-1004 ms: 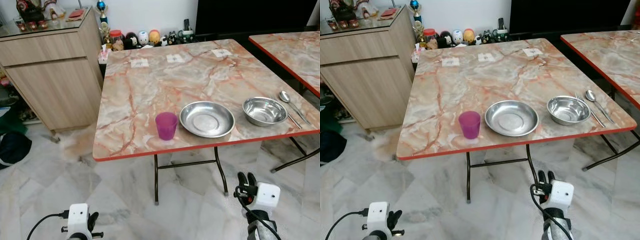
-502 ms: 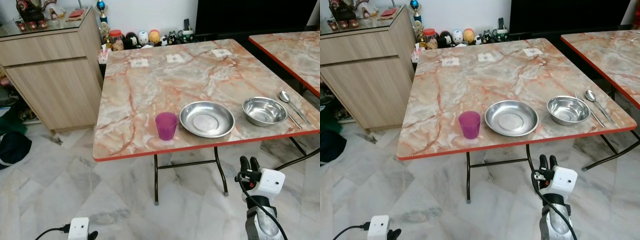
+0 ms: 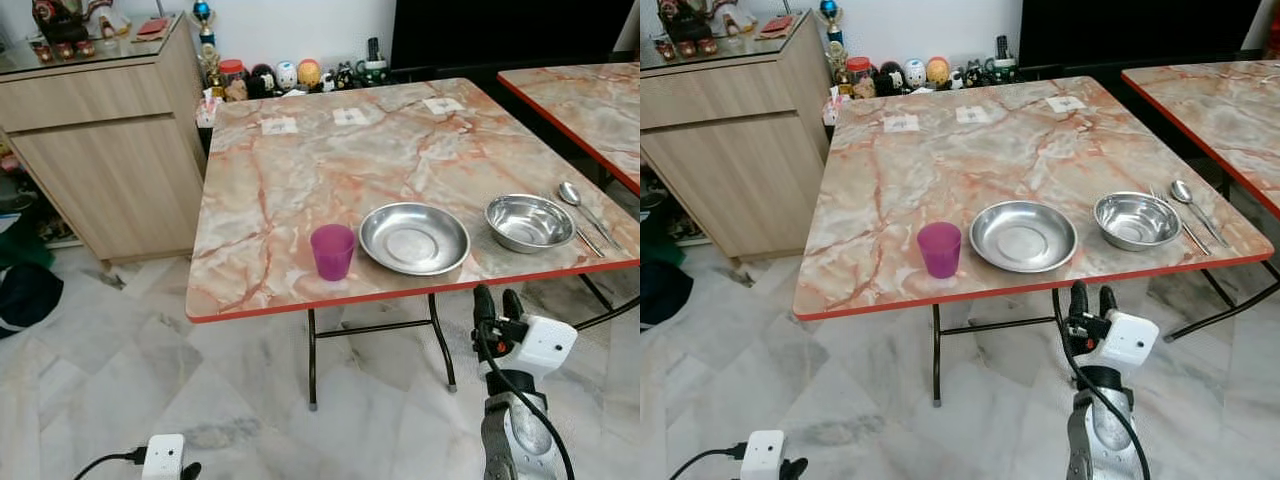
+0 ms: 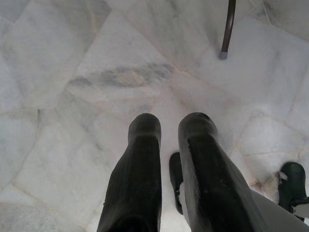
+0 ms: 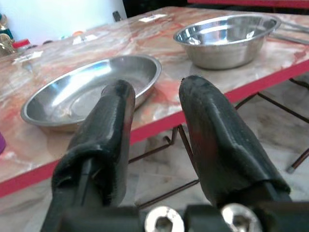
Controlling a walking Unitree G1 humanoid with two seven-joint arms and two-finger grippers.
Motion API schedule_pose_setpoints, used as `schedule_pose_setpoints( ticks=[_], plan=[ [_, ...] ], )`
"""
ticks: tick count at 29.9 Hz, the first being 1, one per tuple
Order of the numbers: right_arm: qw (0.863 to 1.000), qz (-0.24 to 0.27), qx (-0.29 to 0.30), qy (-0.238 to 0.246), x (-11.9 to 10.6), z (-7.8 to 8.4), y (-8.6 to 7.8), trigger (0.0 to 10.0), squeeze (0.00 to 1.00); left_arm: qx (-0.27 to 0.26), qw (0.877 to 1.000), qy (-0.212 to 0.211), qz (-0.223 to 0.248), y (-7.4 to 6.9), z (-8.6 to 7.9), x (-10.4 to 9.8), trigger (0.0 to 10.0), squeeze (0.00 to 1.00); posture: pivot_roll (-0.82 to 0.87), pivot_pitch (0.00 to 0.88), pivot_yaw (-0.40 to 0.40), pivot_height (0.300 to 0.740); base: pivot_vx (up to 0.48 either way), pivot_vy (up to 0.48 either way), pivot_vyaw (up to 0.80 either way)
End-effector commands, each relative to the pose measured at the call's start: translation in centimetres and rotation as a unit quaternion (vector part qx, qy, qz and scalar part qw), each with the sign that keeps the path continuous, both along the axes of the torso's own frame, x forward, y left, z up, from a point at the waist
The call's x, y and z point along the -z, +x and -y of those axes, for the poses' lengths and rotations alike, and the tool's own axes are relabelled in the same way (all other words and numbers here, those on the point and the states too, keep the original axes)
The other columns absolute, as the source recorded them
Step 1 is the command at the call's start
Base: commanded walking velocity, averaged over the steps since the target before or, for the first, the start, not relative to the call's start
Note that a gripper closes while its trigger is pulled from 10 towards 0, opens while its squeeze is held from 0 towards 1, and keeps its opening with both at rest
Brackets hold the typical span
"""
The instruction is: Setting the table
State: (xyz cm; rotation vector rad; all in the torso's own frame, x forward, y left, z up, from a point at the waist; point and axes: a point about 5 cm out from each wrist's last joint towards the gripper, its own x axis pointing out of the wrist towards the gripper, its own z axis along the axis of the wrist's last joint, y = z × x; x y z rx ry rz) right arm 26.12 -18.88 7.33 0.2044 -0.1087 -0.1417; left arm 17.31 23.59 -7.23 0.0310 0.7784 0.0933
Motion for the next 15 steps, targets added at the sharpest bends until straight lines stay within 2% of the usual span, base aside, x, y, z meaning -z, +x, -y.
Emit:
schedule_pose_setpoints(
  ticks=[1,7,15],
  plan=[
    [1.0,0.007,-0.005,-0.001,-0.63,-0.14,0.04,10.0,0.0,-0.003,1.0,0.002,-0.022,-0.65,-0.34,0.34,10.0,0.0,-0.09,0.0,0.031,0.74,0.281,0.0,0.0],
    [1.0,0.007,-0.007,0.002,-0.8,-0.41,0.24,10.0,0.0,-0.008,0.999,0.002,-0.043,-1.42,-0.4,0.77,10.0,0.0,-0.09,0.0,0.029,0.74,0.341,0.0,0.0],
    [1.0,0.004,-0.02,-0.002,-1.08,-1.03,0.65,10.0,0.0,-0.013,0.999,0.003,-0.049,-1.4,-0.43,0.81,10.0,0.0,-0.08,0.0,0.009,0.74,0.354,0.0,0.0]
  ],
)
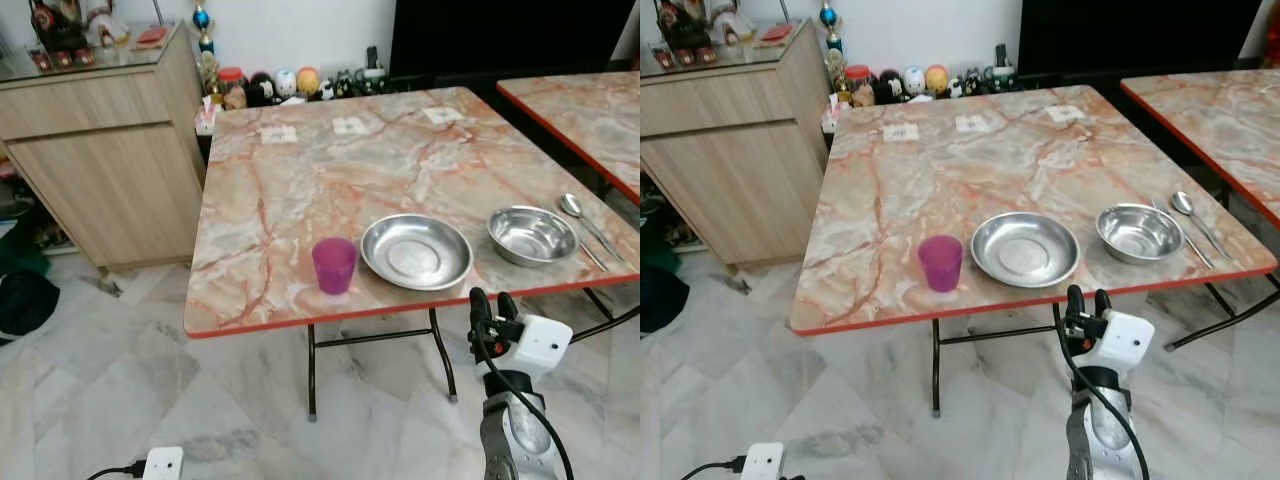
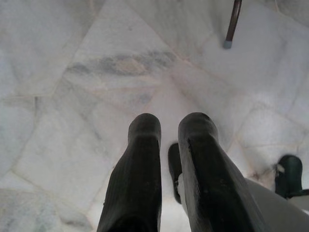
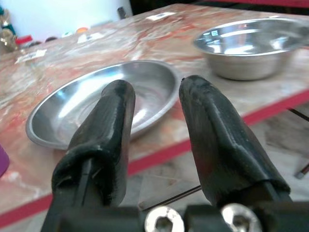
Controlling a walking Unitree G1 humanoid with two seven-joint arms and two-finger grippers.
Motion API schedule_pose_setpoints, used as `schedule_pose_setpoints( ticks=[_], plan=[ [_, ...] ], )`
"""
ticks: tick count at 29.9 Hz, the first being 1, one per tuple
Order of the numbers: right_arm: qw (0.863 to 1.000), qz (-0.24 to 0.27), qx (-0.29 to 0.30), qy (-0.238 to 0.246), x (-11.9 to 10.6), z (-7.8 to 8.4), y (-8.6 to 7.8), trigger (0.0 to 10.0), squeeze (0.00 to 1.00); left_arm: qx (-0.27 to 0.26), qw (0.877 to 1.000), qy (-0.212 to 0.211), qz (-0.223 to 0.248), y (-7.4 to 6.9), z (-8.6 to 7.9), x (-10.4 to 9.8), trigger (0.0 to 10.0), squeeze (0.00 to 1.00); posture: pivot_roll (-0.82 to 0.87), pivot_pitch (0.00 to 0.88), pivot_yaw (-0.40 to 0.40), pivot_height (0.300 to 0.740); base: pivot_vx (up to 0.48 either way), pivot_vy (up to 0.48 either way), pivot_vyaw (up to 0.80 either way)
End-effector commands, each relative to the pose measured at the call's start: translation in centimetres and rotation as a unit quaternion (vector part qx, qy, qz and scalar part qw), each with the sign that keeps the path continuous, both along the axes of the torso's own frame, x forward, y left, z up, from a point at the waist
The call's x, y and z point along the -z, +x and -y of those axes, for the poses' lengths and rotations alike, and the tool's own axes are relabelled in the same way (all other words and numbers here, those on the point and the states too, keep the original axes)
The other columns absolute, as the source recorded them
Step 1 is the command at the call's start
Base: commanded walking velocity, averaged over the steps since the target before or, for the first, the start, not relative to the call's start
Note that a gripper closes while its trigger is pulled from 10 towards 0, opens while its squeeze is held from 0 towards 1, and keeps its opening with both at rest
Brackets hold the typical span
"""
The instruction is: Setting the table
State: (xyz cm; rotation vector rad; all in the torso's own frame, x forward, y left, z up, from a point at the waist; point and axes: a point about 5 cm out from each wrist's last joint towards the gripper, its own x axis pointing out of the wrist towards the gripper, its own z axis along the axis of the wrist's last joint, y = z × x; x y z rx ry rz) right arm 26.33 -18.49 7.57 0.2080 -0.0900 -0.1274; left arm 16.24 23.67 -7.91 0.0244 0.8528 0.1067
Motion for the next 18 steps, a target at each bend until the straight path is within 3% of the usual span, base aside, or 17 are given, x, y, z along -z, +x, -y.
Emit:
schedule_pose_setpoints(
  ticks=[1,8,18],
  plan=[
    [1.0,0.012,-0.012,-0.004,-0.89,-0.66,0.45,10.0,0.0,-0.008,1.0,0.005,-0.013,-0.37,-0.46,0.12,10.0,0.0,-0.08,0.0,0.009,0.74,0.379,0.0,0.0],
    [1.0,0.012,0.0,-0.003,-1.01,-0.39,0.51,10.0,0.0,-0.008,1.0,0.01,-0.024,-0.76,-0.84,0.22,10.0,0.0,-0.07,0.0,0.013,0.74,0.377,0.0,0.0],
    [0.999,-0.007,0.013,0.039,-0.9,-0.35,-0.2,10.0,0.0,-0.001,0.999,0.016,-0.032,-1.35,-0.78,0.46,10.0,0.0,-0.07,0.005,0.016,0.74,0.0,0.0,0.0]
  ],
)
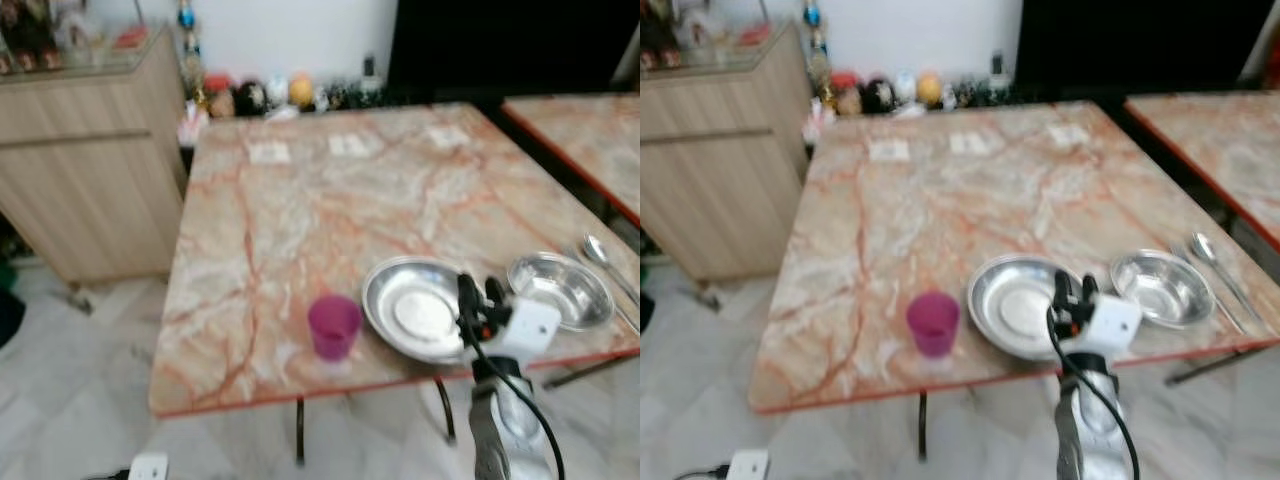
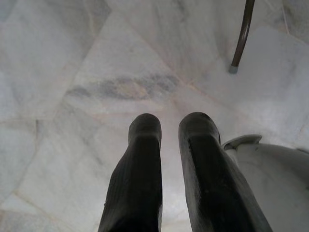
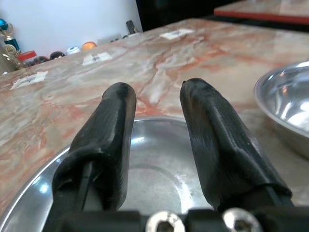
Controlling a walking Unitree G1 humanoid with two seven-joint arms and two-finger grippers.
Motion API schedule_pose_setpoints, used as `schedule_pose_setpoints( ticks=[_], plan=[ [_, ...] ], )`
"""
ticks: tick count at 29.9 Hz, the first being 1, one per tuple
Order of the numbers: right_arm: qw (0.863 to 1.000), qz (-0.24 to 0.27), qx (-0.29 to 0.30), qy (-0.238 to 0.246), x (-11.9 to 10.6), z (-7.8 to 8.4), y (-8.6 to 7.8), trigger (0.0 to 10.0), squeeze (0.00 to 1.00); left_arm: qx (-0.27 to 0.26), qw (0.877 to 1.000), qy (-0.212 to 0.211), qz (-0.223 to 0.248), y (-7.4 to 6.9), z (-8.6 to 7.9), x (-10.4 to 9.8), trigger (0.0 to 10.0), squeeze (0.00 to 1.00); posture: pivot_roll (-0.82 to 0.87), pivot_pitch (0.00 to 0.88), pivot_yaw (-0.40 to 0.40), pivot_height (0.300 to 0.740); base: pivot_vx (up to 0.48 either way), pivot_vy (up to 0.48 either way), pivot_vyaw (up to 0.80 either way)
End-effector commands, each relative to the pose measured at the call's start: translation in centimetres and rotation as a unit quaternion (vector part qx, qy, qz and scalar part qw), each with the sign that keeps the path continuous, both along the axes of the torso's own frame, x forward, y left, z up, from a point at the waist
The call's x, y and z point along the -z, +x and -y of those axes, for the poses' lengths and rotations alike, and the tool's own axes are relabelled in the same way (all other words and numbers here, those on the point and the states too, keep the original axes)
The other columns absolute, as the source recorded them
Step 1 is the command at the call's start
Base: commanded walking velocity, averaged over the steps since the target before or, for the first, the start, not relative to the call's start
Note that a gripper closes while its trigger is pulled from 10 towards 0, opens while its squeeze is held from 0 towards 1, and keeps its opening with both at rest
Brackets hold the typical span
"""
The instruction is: Setting the table
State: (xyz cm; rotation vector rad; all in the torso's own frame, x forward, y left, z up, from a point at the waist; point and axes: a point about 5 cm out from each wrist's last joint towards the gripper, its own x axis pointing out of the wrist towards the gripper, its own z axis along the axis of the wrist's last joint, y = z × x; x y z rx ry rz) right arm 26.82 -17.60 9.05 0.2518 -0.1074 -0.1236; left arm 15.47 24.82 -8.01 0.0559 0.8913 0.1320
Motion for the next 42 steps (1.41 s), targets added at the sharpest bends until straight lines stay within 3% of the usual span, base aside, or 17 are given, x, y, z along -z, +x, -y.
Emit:
schedule_pose_setpoints(
  ticks=[1,3,4,5,9,10,11,16,19,24,42],
  plan=[
    [0.999,-0.019,0.017,0.022,0.6,0.6,-0.8,10.0,0.0,0.004,1.0,-0.002,-0.012,-0.6,0.4,0.4,10.0,0.0,-0.07,0.006,0.016,0.74,0.0,0.0,0.0],
    [0.999,-0.021,0.021,0.034,0.6,0.8,-1.0,10.0,0.0,0.004,1.0,-0.002,-0.012,-0.6,0.4,0.4,10.0,0.0,-0.07,0.008,0.015,0.74,0.0,0.0,0.0],
    [0.998,-0.025,0.026,0.053,0.5,1.0,-1.3,10.0,0.94,0.003,1.0,-0.001,-0.013,-0.6,0.4,0.4,10.0,0.0,-0.07,0.01,0.013,0.74,0.0,0.0,0.0],
    [0.997,-0.027,0.031,0.067,0.5,1.1,-1.4,10.0,1.0,0.003,1.0,-0.001,-0.013,-0.6,0.4,0.4,10.0,0.0,-0.07,0.01,0.012,0.74,0.0,0.0,0.0],
    [0.993,-0.043,0.043,0.097,0.5,1.4,-1.9,10.0,1.0,0.002,1.0,0.0,-0.013,-0.6,0.4,0.4,10.0,0.0,-0.07,0.013,0.012,0.74,0.0,0.0,0.0],
    [0.992,-0.047,0.049,0.102,0.5,1.6,-2.1,10.0,0.75,0.002,1.0,0.0,-0.013,-0.5,0.4,0.4,10.0,0.0,-0.07,0.014,0.011,0.74,0.0,0.0,0.0],
    [0.99,-0.048,0.058,0.116,0.3,1.8,-2.3,10.0,0.0,0.002,1.0,0.001,-0.013,-0.5,0.4,0.3,10.0,0.0,-0.07,0.014,0.011,0.74,0.0,0.0,0.0],
    [0.989,-0.063,0.05,0.12,0.5,1.9,-2.6,10.0,0.0,0.004,1.0,0.001,-0.013,-0.4,0.4,0.3,10.0,0.0,-0.08,0.013,0.009,0.74,0.0,0.0,0.0],
    [0.983,-0.081,0.045,0.158,0.7,1.8,-3.0,10.0,0.0,0.006,1.0,0.001,-0.012,-0.4,0.4,0.3,10.0,0.0,-0.07,0.015,0.004,0.74,0.0,0.0,0.0],
    [0.98,-0.112,0.017,0.166,1.4,1.9,-3.4,10.0,0.0,0.008,1.0,0.002,-0.014,-0.6,0.4,0.4,10.0,0.0,-0.07,0.016,0.003,0.74,0.0,0.0,0.0],
    [0.977,-0.17,0.003,0.13,2.3,3.3,-2.2,10.0,0.0,0.015,1.0,0.0,-0.022,-0.4,1.3,0.6,10.0,0.0,-0.07,0.015,0.008,0.74,0.0,0.0,0.0]
  ],
)
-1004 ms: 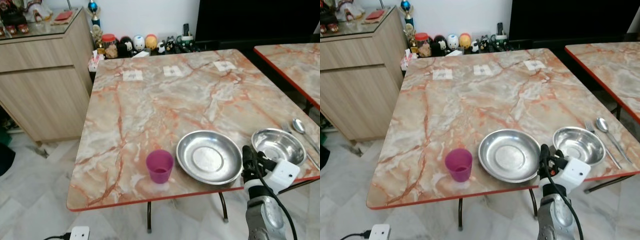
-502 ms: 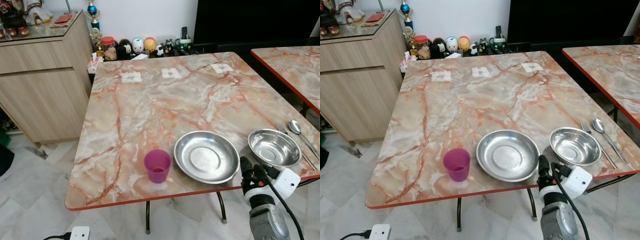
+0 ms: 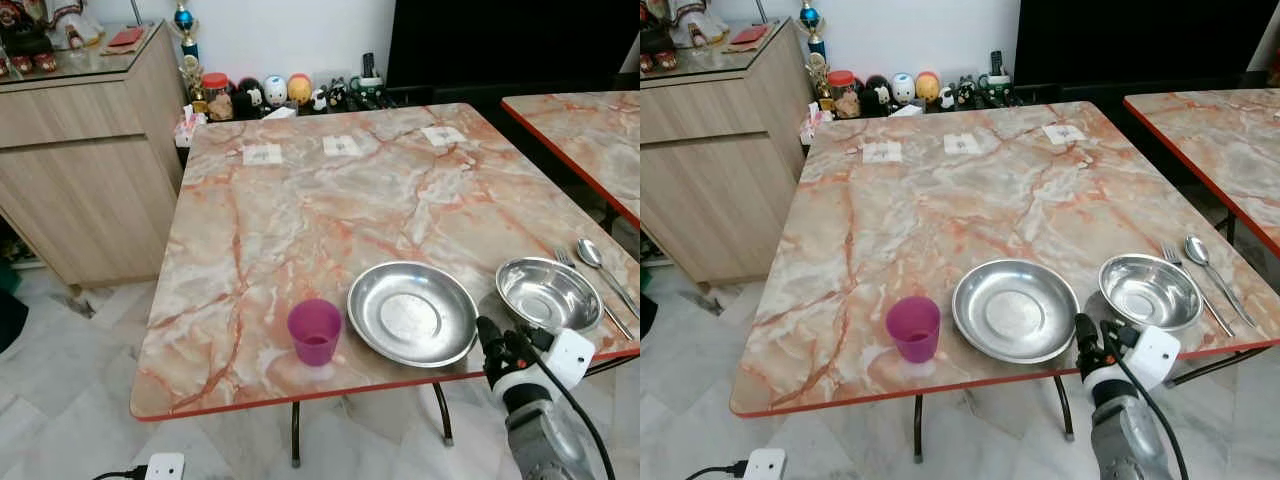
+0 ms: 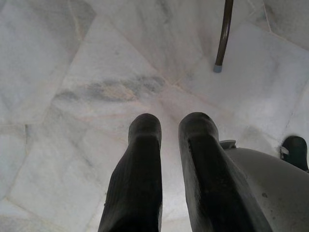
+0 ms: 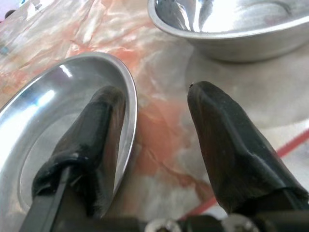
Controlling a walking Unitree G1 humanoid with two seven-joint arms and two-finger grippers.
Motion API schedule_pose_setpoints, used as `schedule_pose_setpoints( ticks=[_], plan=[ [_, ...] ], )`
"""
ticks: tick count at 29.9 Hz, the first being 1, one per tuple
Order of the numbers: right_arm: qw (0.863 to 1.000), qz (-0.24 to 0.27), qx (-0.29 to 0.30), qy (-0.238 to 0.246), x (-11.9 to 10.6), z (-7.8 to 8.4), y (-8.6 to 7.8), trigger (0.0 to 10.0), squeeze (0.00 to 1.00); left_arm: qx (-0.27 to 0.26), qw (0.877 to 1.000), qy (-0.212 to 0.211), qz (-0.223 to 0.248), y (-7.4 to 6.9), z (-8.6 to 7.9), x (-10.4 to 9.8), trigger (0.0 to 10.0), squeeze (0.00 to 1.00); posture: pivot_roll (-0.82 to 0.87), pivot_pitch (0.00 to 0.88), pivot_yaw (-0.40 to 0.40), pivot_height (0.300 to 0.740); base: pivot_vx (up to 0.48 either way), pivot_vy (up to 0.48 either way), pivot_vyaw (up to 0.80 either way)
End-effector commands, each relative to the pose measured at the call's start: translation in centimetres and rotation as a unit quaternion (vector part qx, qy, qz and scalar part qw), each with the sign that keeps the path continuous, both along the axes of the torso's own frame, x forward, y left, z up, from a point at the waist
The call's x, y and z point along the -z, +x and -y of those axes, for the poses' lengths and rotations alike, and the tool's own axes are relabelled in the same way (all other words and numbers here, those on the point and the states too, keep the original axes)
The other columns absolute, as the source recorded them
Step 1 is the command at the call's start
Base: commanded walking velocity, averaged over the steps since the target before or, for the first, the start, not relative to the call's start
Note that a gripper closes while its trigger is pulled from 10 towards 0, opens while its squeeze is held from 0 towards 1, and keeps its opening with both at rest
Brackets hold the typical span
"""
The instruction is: Setting the table
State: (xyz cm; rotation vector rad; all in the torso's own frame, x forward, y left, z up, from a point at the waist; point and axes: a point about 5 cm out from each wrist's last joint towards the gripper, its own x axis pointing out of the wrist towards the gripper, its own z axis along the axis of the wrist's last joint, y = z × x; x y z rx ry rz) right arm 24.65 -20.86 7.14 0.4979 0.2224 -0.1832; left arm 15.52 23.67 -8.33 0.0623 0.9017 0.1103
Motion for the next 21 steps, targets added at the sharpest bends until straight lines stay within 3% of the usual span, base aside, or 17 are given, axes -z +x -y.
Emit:
schedule_pose_setpoints(
  ticks=[1,21],
  plan=[
    [1.0,-0.016,-0.005,-0.004,0.4,0.1,0.2,10.0,0.0,0.005,1.0,0.002,-0.017,-0.4,0.2,0.3,10.0,0.0,-0.07,0.014,0.009,0.74,0.0,0.0,0.0],
    [0.998,-0.033,-0.059,0.002,0.9,-0.7,1.7,10.0,0.0,0.011,1.0,0.006,-0.023,-1.0,-0.3,0.4,10.0,0.0,-0.06,0.012,0.006,0.74,0.0,0.0,0.0]
  ],
)
